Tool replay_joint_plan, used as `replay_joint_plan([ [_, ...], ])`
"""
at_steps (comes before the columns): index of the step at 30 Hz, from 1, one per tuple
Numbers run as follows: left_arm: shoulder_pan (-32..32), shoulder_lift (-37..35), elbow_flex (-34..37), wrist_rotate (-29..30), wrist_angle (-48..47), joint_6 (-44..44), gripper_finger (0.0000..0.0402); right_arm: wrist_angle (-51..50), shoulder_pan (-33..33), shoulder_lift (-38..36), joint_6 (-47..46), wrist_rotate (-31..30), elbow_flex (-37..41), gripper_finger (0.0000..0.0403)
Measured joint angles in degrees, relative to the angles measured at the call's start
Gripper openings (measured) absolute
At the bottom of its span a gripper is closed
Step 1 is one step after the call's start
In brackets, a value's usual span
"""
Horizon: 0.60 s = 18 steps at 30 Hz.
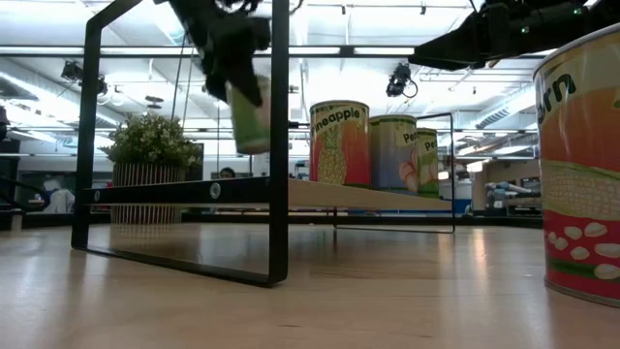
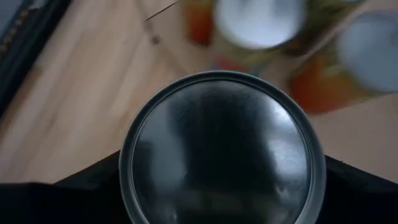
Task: Pick and place cans onto a shelf
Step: Put the top canned oranges on the shelf
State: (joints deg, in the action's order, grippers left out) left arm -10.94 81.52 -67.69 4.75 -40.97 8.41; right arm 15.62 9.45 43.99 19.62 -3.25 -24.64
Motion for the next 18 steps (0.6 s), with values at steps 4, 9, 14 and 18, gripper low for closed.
replay_joint_plan([
  [4,5.0,1.5,0.0,-0.1,2.4,2.7,0.0331,0.0,0.0,0.0,-0.2,0.0,0.0,0.0368],
  [9,9.1,6.0,-4.6,0.0,0.8,8.0,0.0331,0.0,-0.1,0.0,-0.5,-0.1,0.0,0.0368],
  [14,12.3,13.3,-11.9,0.1,-4.4,10.5,0.0331,0.0,-0.1,0.0,-0.5,-0.1,0.0,0.0368],
  [18,13.5,17.8,-16.7,0.5,-8.8,10.4,0.0331,-0.3,-0.1,0.0,-0.5,-0.1,0.0,0.0368],
])
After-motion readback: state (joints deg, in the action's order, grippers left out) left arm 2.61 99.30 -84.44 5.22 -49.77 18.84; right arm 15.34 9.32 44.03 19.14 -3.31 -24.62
